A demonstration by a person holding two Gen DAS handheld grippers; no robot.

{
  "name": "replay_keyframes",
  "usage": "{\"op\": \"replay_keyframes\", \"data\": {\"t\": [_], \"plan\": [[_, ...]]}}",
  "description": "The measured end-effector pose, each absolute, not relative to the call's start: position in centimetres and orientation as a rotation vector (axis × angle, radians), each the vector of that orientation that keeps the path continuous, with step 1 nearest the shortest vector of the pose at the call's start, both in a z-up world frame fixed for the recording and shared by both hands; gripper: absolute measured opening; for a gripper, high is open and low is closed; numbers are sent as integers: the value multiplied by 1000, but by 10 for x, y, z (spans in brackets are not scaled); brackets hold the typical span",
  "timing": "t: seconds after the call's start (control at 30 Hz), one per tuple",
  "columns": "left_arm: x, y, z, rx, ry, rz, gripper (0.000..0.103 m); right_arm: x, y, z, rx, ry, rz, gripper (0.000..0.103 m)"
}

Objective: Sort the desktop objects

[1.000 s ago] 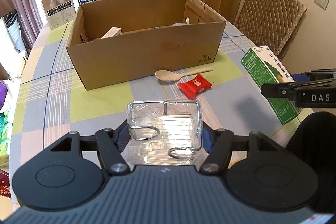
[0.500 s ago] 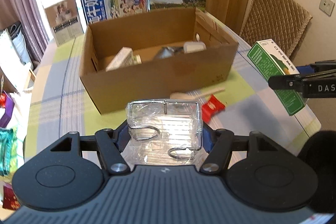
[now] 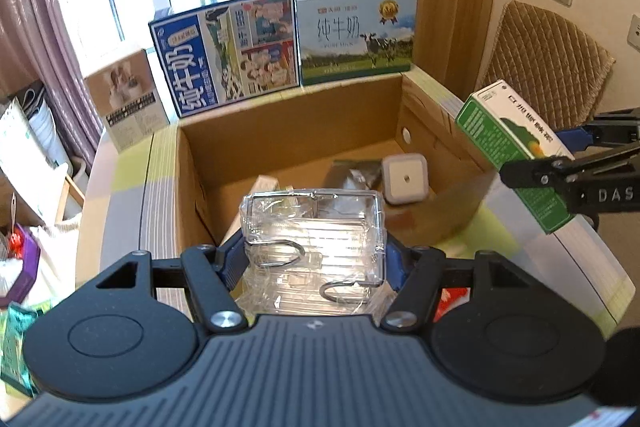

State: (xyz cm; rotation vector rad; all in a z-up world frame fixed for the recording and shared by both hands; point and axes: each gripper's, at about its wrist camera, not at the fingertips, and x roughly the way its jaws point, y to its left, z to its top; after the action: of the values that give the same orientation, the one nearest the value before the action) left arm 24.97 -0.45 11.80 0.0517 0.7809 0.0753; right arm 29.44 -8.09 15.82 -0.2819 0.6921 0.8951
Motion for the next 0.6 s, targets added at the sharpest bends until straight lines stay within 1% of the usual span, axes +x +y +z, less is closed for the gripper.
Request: {"op": "replay_keyframes", "data": {"t": [0.3,0.6], "plan": [[294,5,117,54,772,65,61,326,-50,150,-315,691,909,53],[326,19,95,29,792,62,61,351,-29,132,-340,707,910,53]]}}
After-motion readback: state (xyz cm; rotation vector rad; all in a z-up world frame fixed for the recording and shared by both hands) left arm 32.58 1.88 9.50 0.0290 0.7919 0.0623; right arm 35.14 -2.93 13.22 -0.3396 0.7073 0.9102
